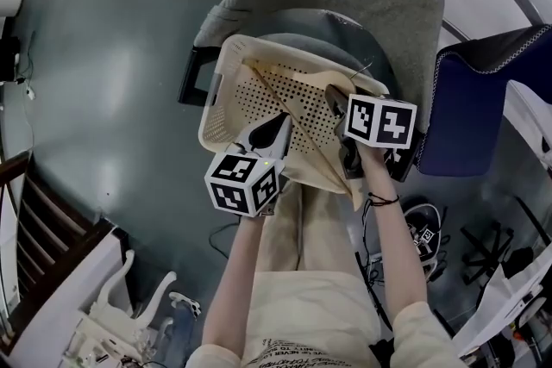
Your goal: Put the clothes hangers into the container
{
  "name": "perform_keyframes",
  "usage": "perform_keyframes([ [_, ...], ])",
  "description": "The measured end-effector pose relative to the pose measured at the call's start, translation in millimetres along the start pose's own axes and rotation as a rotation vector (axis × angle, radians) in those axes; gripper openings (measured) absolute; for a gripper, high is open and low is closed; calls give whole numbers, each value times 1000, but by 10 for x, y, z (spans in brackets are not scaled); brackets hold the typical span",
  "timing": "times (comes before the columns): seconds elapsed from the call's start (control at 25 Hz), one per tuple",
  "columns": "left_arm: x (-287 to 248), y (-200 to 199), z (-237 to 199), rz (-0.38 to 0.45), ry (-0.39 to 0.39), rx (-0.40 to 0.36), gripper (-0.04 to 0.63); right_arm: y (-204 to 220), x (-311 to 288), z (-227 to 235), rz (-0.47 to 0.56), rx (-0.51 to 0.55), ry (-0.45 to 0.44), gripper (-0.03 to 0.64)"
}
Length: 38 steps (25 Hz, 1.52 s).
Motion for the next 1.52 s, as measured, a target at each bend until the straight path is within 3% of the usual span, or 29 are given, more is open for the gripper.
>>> perform_keyframes([
  [0.24, -11, 13, 8, -1, 5, 3, 23, -10, -29, -82, -18, 71, 51, 238],
  [0.56, 25, -13, -33, 3, 3, 7, 23, 34, -19, -151, 19, 105, 140, 252],
  [0.72, 38, -12, -21, 7, 8, 15, 23, -12, 72, -154, 62, 165, 232, 252],
  [0.96, 67, -88, 44, 46, 39, 16, 23, -2, 158, -174, 94, 195, 208, 245],
  [1.24, 205, -160, 179, 103, 77, -34, 23, 105, 409, -252, 159, 282, 241, 136],
  [1.4, 367, -224, 315, 158, 110, -58, 23, 106, 604, -332, 184, 321, 187, 41],
  [1.52, 489, -293, 431, 200, 144, -78, 23, 69, 770, -392, 219, 342, 138, 18],
])
Point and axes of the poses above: the fingertips, and each gripper's own axes: x backward along the fingers, z to its right, y out of its underside, the point moved 9 cm from there along x, backward along the fingers, and after that the axes turned 12 degrees about x, right-handed, at the moved point
